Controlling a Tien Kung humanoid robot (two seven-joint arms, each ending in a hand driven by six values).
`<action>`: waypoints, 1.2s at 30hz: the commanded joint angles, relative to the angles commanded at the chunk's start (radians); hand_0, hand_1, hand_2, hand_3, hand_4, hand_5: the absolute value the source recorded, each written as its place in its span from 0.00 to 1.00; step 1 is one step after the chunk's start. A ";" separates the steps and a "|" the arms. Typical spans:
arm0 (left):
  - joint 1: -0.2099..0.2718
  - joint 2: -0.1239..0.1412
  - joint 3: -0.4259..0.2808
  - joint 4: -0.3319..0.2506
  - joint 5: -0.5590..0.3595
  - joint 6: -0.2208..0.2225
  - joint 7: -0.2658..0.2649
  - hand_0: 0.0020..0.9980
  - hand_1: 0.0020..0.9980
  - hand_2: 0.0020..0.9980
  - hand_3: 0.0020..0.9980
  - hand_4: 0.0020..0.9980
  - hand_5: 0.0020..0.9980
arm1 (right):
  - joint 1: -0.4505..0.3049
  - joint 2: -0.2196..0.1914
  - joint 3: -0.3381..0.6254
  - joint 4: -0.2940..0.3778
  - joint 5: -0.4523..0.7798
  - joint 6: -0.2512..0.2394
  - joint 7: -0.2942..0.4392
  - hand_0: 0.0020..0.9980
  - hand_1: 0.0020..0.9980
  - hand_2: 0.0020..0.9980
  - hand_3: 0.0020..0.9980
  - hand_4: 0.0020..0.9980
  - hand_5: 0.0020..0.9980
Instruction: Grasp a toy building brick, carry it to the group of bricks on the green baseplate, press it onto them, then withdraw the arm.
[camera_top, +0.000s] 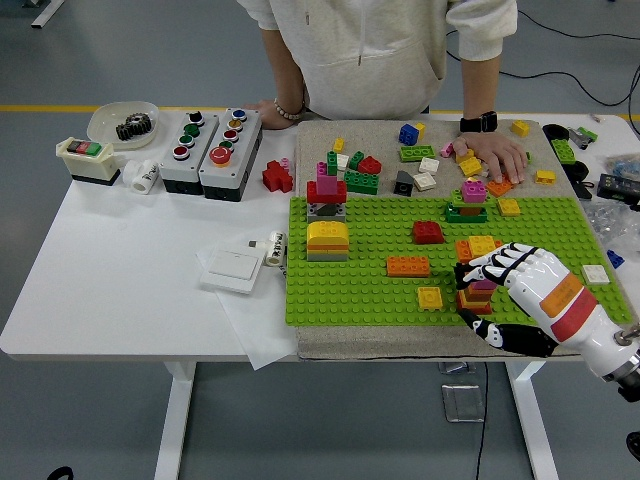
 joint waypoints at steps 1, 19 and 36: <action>0.000 0.000 0.000 0.000 0.000 0.000 0.000 0.52 0.61 0.67 0.60 0.62 0.73 | 0.001 0.000 -0.001 -0.002 -0.001 0.000 -0.001 0.60 0.58 0.60 0.54 0.65 0.32; -0.006 0.001 0.003 -0.002 -0.002 0.001 0.001 0.52 0.61 0.67 0.60 0.62 0.73 | 0.032 0.012 -0.011 -0.076 0.002 -0.004 -0.007 0.60 0.58 0.60 0.54 0.65 0.33; -0.009 0.000 0.003 -0.003 -0.004 0.000 -0.001 0.52 0.61 0.68 0.60 0.62 0.73 | 0.037 0.020 -0.007 -0.104 -0.004 -0.010 -0.003 0.60 0.57 0.60 0.54 0.65 0.32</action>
